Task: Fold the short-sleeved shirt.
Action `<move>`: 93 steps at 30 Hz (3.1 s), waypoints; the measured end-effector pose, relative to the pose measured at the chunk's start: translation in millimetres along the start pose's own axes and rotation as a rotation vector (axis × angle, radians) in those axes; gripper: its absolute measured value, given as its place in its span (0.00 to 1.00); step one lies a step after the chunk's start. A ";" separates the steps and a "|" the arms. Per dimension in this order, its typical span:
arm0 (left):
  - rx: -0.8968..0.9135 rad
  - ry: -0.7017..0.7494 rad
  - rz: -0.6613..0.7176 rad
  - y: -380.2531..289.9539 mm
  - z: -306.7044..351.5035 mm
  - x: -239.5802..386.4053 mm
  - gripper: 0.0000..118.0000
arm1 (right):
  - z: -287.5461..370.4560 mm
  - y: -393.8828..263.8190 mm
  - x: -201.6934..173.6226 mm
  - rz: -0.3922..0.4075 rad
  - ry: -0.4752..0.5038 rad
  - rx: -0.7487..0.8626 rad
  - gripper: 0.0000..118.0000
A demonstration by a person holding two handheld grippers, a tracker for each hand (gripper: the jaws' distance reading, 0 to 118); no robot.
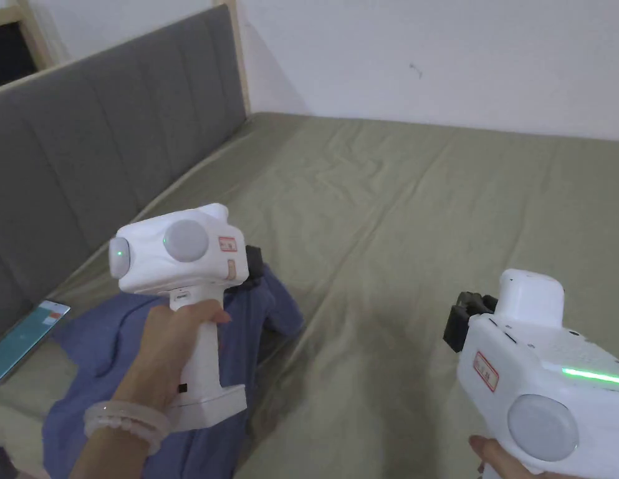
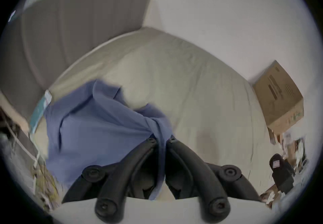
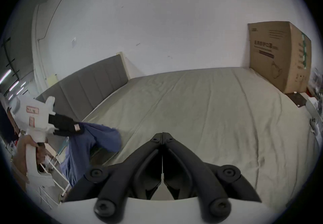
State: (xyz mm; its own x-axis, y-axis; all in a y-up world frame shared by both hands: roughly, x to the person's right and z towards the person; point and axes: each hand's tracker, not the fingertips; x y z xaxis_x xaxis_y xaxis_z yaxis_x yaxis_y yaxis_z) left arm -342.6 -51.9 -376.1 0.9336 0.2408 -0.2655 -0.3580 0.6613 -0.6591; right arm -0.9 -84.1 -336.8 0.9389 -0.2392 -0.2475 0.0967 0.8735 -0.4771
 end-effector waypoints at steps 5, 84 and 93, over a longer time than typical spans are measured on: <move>0.054 -0.229 -0.111 21.2 26.6 128.9 0.04 | 33.0 20.9 57.9 -0.079 -0.114 0.085 0.00; -0.181 0.018 -0.245 -60.3 -148.3 91.6 0.03 | -114.2 84.4 273.5 -0.005 -0.177 -0.323 0.77; -0.198 0.011 -0.263 -52.5 -157.0 99.4 0.03 | -243.9 54.4 329.5 0.108 -0.331 -0.722 0.75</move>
State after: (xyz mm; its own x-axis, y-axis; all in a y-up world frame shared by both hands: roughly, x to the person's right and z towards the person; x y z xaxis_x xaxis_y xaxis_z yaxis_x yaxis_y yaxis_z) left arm -233.6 -174.3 -478.3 0.9946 0.0713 -0.0750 -0.1019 0.5484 -0.8300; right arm 233.2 -218.9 -650.0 0.9910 0.0681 -0.1149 -0.1320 0.3679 -0.9204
